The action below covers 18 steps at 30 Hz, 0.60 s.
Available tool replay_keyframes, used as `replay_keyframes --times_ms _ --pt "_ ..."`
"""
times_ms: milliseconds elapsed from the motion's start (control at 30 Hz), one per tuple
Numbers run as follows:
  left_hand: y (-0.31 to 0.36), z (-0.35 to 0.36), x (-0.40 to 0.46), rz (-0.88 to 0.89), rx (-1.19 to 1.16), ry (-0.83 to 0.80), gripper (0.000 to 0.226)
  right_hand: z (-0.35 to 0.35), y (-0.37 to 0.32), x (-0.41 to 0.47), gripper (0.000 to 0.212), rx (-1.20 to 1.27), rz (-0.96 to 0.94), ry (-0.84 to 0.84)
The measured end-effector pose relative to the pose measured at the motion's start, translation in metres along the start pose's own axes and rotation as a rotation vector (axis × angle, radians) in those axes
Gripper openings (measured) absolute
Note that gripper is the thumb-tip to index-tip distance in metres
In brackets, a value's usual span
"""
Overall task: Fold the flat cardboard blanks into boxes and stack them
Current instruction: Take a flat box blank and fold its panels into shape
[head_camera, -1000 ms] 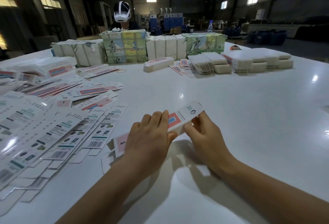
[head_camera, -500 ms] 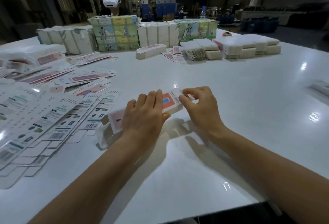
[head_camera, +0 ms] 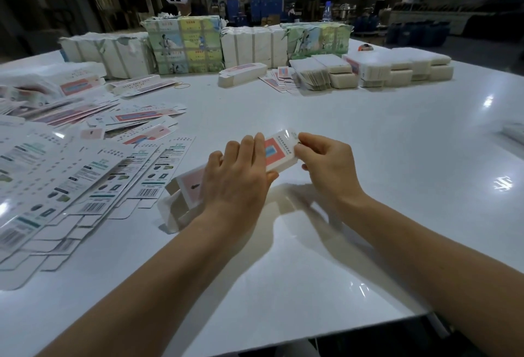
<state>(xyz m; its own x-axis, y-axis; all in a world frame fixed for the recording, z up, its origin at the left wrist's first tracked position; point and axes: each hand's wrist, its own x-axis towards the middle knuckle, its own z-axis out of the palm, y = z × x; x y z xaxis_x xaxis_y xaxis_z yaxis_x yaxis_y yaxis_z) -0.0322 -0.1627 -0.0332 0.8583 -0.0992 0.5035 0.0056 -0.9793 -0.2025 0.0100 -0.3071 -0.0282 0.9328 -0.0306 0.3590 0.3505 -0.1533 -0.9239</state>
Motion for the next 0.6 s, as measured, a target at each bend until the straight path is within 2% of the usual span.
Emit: replay_keyframes --times_ms 100,200,267,300,367,433,500,600 --pt "-0.002 0.001 -0.002 0.003 -0.027 0.042 0.063 0.0 -0.001 0.002 0.022 0.23 0.192 -0.079" --pt "-0.006 -0.001 -0.001 0.02 -0.179 0.052 0.062 -0.004 -0.008 0.008 0.025 0.554 0.376 -0.143" --pt "-0.013 -0.008 0.002 0.016 -0.296 0.018 0.059 -0.01 -0.008 0.013 0.02 0.803 0.422 -0.227" --pt "-0.017 -0.011 0.005 0.01 -0.36 -0.014 0.056 -0.012 -0.008 0.015 0.025 0.843 0.404 -0.301" --pt "-0.031 -0.015 0.009 -0.008 -0.494 -0.1 0.05 -0.013 -0.008 0.016 0.035 0.722 0.319 -0.428" --pt "-0.043 -0.019 0.014 -0.022 -0.679 -0.202 0.047 -0.012 -0.004 0.017 0.035 0.568 0.273 -0.428" --pt "-0.051 -0.021 0.019 -0.001 -0.845 -0.255 0.042 -0.01 -0.003 0.016 0.032 0.516 0.307 -0.394" --pt "-0.055 -0.024 0.024 -0.017 -1.031 -0.367 0.045 -0.008 -0.002 0.015 0.035 0.543 0.393 -0.426"
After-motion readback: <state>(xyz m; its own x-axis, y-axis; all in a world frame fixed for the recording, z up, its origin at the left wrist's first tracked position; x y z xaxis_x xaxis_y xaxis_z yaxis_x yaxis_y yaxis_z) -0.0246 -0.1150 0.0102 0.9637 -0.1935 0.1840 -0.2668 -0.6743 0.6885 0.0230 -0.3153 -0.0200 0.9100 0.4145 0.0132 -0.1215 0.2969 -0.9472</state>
